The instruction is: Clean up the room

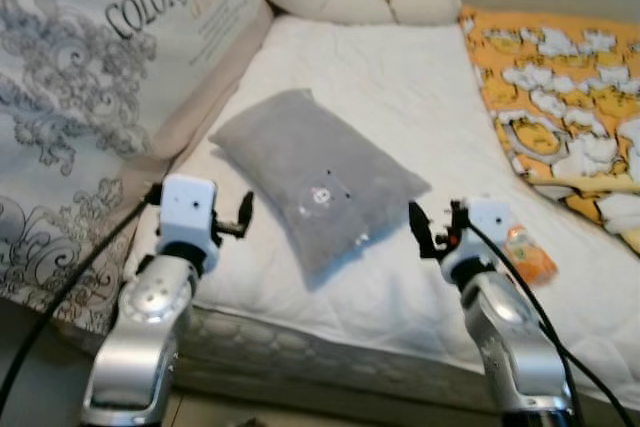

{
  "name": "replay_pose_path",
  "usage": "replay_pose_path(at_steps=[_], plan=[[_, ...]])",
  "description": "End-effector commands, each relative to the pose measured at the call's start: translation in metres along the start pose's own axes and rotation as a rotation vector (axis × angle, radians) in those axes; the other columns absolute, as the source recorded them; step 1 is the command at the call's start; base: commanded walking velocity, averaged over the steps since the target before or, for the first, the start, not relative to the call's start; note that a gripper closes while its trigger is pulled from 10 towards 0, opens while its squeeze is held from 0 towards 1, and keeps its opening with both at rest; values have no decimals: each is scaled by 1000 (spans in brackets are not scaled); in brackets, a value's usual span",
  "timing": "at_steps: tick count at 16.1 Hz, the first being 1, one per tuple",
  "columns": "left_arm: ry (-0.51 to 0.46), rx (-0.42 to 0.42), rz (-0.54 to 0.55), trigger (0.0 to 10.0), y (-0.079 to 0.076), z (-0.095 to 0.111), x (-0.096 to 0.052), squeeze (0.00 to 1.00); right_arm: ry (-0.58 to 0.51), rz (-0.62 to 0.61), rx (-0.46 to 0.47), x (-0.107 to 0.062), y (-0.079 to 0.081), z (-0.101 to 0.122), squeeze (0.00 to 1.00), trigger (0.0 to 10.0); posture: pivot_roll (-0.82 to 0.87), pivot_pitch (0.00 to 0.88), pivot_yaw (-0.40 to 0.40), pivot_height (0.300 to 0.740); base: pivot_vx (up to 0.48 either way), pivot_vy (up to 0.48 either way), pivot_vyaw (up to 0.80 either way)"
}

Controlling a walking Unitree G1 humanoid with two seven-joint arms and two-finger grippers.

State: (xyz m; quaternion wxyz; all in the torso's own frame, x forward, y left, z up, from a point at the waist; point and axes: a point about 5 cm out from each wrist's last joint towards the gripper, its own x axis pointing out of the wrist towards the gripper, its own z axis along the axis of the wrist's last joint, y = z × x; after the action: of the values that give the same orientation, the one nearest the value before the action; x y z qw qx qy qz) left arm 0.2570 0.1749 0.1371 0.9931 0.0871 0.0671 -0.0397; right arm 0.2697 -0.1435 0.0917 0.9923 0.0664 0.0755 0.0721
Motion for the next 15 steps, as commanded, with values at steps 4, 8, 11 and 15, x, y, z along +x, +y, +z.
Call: replay_pose_path(at_steps=[4, 8, 11, 15], plan=[[1, -2, 11, 10000, 2, 0, 1, 0, -19, 16, -24, 1, 3, 4, 0, 10000, 61, 0, -6, 740, 286, 0, -563], [1, -5, 13, 10000, 2, 0, 1, 0, -22, 14, -28, 2, 1, 6, 0, 10000, 63, 0, -10, 740, 280, 0, 0], [1, -5, 16, 10000, 2, 0, 1, 0, -23, 19, -28, 3, 1, 6, 0, 10000, 65, 0, -11, 740, 276, 0, 0], [-14, -40, 4, 10000, 2, 1, 3, 0, -39, 33, -16, 4, 3, 8, 0, 10000, 65, 0, -9, 740, 198, 0, 0]])
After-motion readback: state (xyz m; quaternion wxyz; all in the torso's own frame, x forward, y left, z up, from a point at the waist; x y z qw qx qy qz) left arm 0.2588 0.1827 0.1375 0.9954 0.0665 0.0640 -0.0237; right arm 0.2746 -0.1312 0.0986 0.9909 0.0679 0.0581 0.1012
